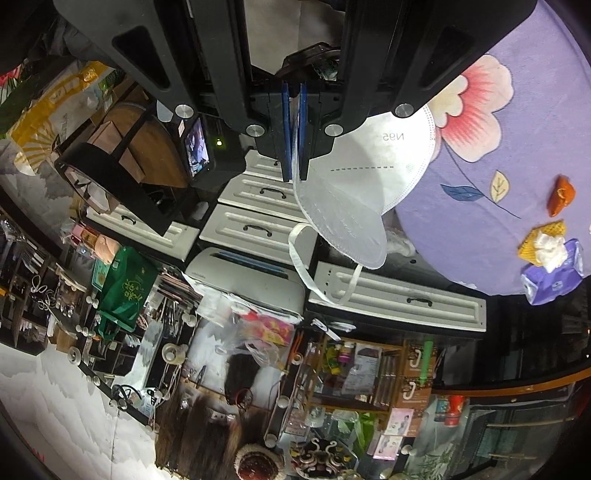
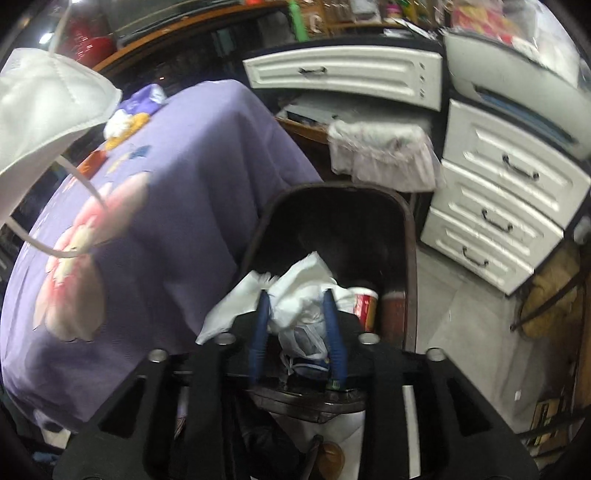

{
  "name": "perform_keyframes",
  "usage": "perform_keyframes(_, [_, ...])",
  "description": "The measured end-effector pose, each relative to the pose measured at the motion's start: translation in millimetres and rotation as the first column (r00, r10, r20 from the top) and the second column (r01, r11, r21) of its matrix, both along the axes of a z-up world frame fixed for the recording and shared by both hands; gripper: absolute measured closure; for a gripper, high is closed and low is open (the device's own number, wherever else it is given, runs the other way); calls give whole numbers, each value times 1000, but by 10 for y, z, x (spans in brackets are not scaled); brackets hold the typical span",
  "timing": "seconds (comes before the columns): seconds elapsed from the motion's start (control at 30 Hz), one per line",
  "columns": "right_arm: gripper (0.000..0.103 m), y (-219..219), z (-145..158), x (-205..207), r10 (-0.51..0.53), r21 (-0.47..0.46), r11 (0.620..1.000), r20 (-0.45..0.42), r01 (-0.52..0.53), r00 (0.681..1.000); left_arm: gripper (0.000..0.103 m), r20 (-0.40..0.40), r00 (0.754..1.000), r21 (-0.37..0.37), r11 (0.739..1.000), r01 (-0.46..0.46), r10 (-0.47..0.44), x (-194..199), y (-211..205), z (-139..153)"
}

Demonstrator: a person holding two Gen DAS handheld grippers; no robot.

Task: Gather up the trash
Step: 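Lower the face mask into the bin and open the left tool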

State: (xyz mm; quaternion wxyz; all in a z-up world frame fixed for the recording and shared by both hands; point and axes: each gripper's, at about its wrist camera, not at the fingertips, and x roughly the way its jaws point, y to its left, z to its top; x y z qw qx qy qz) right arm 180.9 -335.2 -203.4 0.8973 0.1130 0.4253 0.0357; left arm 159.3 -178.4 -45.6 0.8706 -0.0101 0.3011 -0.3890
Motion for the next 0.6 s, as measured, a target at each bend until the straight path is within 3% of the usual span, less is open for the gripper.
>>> perform_keyframes(0.17, [54,-149,6,-123,-56,-3,998,5,56,998,99,-12,999,47,998,39,-39,56,-226,-125])
perform_keyframes(0.6, [51,-768,162,-649,-211,4,977,36,211,977,99,-96,987,174,975,142,-126,193,-914,-626])
